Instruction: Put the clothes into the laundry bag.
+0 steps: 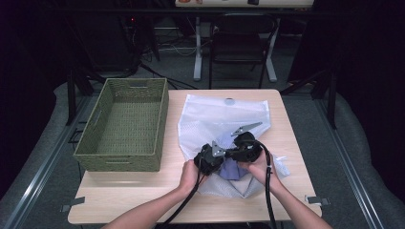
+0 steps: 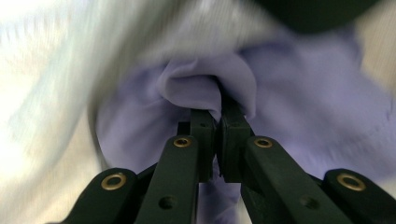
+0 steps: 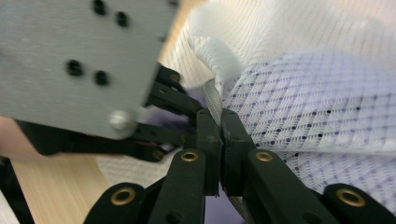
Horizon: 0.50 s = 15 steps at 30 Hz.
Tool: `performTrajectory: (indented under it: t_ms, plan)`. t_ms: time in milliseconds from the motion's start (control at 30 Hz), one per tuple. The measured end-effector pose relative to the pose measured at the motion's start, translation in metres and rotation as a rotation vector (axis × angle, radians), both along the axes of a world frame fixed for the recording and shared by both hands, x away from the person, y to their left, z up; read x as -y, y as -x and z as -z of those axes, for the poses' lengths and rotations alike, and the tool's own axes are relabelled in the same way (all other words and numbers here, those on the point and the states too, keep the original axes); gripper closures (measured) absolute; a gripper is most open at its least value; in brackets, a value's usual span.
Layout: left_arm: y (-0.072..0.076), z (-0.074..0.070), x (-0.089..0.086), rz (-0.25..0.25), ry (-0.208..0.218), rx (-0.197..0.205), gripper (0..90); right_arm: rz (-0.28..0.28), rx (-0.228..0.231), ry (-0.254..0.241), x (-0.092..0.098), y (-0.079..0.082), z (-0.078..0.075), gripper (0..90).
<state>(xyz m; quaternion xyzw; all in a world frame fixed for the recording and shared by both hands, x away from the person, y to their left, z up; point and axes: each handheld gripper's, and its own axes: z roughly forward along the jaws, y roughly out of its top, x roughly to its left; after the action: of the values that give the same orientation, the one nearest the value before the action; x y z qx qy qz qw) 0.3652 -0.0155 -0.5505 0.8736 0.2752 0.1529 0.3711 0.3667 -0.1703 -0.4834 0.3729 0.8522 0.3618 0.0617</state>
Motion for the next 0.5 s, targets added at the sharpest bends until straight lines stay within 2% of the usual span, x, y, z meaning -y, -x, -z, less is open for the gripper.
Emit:
performTrajectory:
  t_ms: [100,133,167,200,233,267,333,433,467,500]
  plan:
    - [-0.005,-0.002,0.005,-0.016,0.031,0.028,86.3,0.008,0.028,-0.028,0.004,0.003,-0.009,88.8]
    - [-0.008,-0.001,0.005,-0.018,0.028,0.021,85.9,0.015,0.024,-0.034,0.007,0.002,-0.01,88.8]
    - [-0.013,0.006,0.005,-0.027,0.029,-0.01,84.8,0.019,0.009,-0.038,0.009,0.001,-0.007,88.8]
    - [-0.013,0.006,0.005,-0.027,0.029,-0.01,83.6,0.019,0.009,-0.038,0.009,0.001,-0.007,88.8]
    - [-0.015,0.01,0.004,-0.031,0.021,-0.017,83.6,0.021,-0.002,-0.031,0.01,0.0,-0.004,88.8]
    - [-0.019,0.013,0.0,-0.018,0.028,-0.049,80.5,0.024,-0.032,-0.011,0.011,-0.002,0.004,88.8]
    - [-0.02,0.013,-0.002,-0.017,0.026,-0.06,78.2,0.022,-0.045,-0.005,0.01,-0.002,0.008,88.8]
    - [-0.018,0.004,-0.012,0.015,0.0,-0.093,68.4,0.012,-0.048,0.011,0.007,-0.002,0.011,88.7]
    - [-0.015,-0.001,-0.02,0.031,-0.008,-0.106,60.7,0.009,-0.042,0.016,0.006,-0.002,0.01,88.7]
    - [-0.015,-0.001,-0.02,0.031,-0.008,-0.106,55.8,0.009,-0.042,0.016,0.006,-0.002,0.01,88.7]
